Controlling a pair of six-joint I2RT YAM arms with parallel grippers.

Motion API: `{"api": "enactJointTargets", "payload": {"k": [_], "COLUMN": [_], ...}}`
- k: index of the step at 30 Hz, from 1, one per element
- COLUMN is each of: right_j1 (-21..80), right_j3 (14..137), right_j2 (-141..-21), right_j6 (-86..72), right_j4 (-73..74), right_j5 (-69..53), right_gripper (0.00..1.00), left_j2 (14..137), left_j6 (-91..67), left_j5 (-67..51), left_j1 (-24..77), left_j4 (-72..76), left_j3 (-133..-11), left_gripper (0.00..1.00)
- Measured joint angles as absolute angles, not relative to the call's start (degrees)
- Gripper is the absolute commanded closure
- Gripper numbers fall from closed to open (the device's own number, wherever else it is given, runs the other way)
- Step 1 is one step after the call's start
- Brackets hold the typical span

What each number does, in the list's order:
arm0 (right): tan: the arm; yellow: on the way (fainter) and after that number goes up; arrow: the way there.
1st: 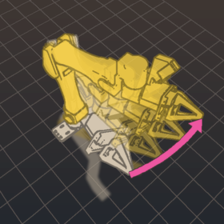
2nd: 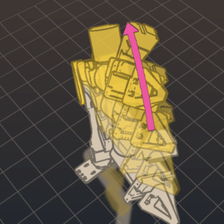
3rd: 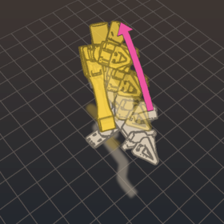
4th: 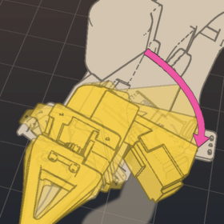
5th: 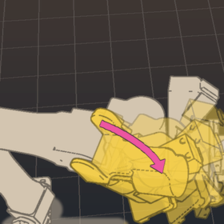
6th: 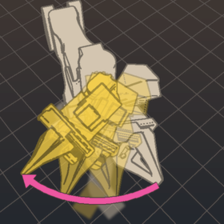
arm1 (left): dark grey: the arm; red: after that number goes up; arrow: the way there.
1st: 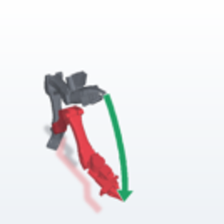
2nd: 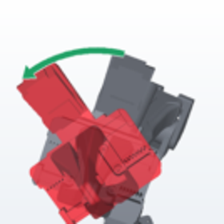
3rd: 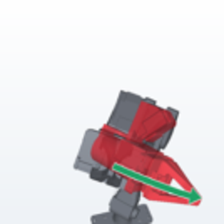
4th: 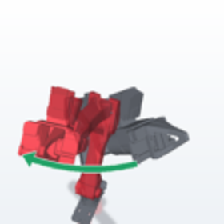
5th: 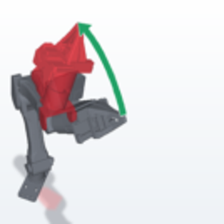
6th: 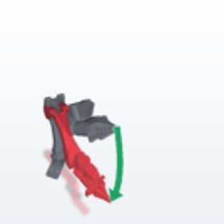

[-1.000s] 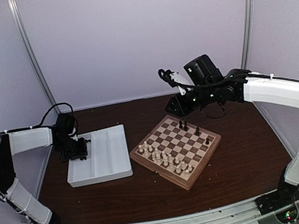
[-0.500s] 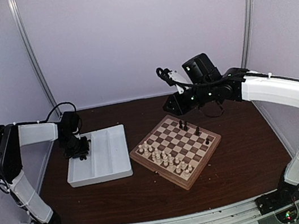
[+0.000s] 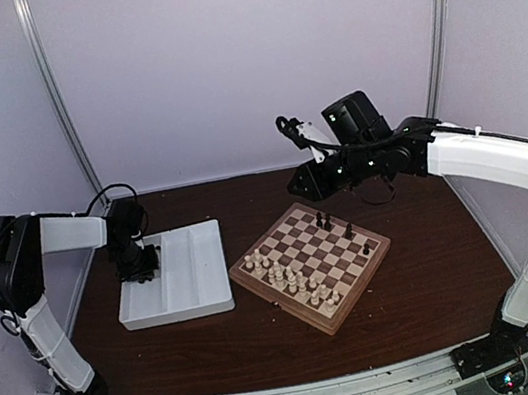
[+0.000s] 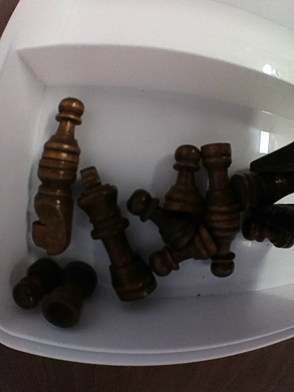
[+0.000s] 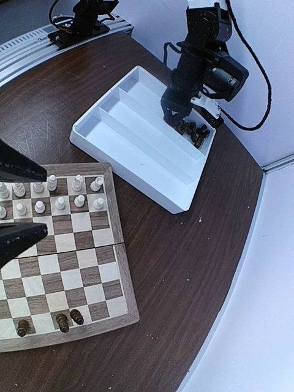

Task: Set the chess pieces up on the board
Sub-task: Pick up the chess piece from the storage box.

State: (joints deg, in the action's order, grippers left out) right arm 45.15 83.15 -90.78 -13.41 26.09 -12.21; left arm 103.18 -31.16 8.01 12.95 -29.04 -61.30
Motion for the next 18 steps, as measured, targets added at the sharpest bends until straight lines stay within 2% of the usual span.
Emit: {"api": "enactJointTargets", "payload": {"k": [6,18], "right_j1": [45.15,45.41], "right_j3": [83.33,83.31], "right_j2": [-90.80,-90.80], "right_j6": [-13.45,-13.61], "right_j4": [26.15,26.09], "right_j5": [-12.95,-15.16], "right_gripper": [0.74,0.74], "left_j2": [100.33,84.14], "left_j6": [-30.92,-28.93], "left_j5": [7.16,-2.83], "left_j1": [12.95,12.95], "left_j4": [-29.63,-34.81], "left_j3": [-60.40,-57.32], "left_gripper": [0.92,0.91]}}
